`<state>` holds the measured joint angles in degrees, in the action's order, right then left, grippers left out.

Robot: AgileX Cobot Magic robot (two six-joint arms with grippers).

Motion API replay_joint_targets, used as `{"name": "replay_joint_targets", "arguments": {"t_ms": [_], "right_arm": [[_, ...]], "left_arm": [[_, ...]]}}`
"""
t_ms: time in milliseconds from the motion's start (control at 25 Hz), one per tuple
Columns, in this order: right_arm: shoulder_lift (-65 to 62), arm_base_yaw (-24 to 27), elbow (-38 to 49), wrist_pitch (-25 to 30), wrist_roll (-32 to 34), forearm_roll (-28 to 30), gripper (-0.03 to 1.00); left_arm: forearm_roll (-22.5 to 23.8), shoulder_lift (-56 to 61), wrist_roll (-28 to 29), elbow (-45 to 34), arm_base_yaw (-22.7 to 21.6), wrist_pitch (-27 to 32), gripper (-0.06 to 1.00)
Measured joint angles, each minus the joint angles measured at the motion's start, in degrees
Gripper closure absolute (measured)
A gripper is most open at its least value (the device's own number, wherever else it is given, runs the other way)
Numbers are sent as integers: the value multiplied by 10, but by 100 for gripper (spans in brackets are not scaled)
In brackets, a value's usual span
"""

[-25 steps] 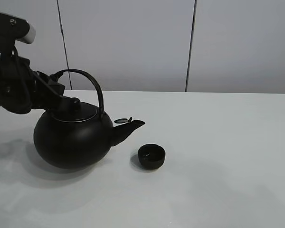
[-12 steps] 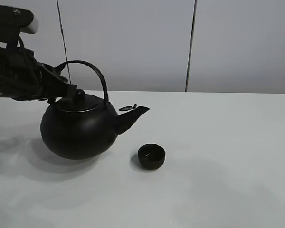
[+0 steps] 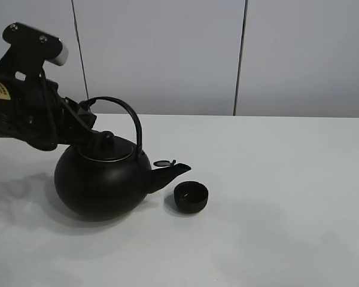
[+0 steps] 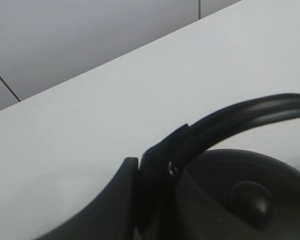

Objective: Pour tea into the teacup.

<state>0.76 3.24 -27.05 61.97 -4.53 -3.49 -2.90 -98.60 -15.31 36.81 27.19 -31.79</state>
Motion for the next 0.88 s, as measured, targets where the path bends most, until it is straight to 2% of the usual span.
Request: {"name": "replay_joint_targets", "arguments": {"t_ms": [880], "right_arm": [[0, 0, 0, 0, 0, 0, 47]], "left_arm": [[-2, 0, -71, 27, 0, 26, 83]]}}
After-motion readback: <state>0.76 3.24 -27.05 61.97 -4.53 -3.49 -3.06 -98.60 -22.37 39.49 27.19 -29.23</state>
